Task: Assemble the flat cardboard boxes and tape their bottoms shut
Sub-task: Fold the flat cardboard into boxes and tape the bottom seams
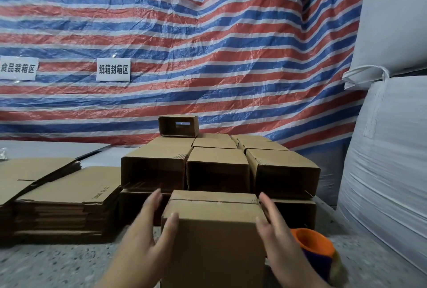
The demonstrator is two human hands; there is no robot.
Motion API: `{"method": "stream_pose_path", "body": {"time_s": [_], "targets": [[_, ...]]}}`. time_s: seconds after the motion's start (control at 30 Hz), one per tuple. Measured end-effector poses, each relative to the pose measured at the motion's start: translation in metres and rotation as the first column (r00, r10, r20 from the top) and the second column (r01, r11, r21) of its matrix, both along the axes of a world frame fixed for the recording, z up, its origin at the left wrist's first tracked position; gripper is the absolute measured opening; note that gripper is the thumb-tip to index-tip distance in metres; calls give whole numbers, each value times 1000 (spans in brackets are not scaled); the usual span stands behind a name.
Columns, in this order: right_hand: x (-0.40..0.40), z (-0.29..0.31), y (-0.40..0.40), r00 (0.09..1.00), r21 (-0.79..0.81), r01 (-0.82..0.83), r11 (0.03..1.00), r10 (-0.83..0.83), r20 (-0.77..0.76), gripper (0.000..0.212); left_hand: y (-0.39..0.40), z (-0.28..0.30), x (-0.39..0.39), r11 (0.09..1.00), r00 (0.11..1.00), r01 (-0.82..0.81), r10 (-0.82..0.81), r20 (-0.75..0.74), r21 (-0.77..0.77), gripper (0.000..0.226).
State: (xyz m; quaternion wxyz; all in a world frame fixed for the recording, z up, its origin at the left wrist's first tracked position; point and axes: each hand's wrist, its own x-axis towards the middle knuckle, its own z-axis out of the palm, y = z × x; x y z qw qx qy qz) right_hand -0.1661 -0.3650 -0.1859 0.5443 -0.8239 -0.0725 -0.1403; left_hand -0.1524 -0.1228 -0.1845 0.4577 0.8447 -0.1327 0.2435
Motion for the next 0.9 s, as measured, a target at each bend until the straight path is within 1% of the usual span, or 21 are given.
{"method": "stream_pose_path", "body": {"time_s": [0.03, 0.1, 0.2, 0.27, 0.3, 0.33, 0.4, 0.43, 0.47, 0.53, 0.6, 0.7, 0.77, 0.83, 0.9], "targets": [[-5, -4, 3, 1000, -12, -16, 1000, 16, -7, 86, 0, -5, -1, 995, 995, 61, -67, -75, -80, 66], [-9, -4, 11, 1000, -3, -19, 1000, 19, -12, 75, -2, -11, -3, 974, 980, 122, -148, -132, -190, 49], [-4, 15, 14, 999, -34, 48, 998, -49, -19, 65, 2, 1, -1, 954, 987, 72, -110, -115, -291, 31], [7, 33, 13, 993, -125, 100, 987, -107, -53, 56, 8, 20, 5, 963, 987, -5, -40, -159, -270, 22], [16, 40, 12, 987, -156, 114, 981, -129, -91, 60, 10, 30, 8, 970, 978, -42, -9, -208, -241, 20], [25, 44, 11, 977, -170, 121, 978, -147, -152, 65, 13, 37, 13, 975, 964, -69, 11, -264, -209, 24], [43, 48, 13, 939, -197, 129, 972, -184, -291, 65, 15, 39, 31, 986, 922, -95, 36, -385, -135, 40], [51, 47, 14, 915, -225, 132, 965, -206, -346, 63, 14, 36, 42, 989, 890, -101, 41, -454, -109, 42], [59, 43, 16, 893, -252, 135, 958, -228, -389, 63, 13, 31, 52, 989, 848, -115, 49, -528, -92, 39], [73, 30, 19, 854, -261, 134, 956, -245, -460, 67, 14, 15, 69, 983, 760, -141, 33, -649, -115, 29], [79, 19, 21, 821, -234, 125, 964, -233, -522, 72, 18, 4, 75, 973, 696, -153, -17, -718, -171, 37], [74, 10, 19, 777, -154, 149, 977, -212, -593, 80, 28, -3, 72, 962, 669, -162, -58, -741, -222, 52], [65, 10, 15, 760, -86, 203, 975, -212, -614, 81, 33, -5, 64, 953, 660, -159, -93, -745, -259, 57], [53, 4, 12, 760, 14, 264, 964, -199, -619, 74, 32, -6, 43, 936, 663, -162, -131, -737, -312, 58], [33, -6, 12, 783, 94, 253, 963, -147, -605, 61, 26, -11, 20, 927, 710, -151, -140, -690, -343, 56]]}}
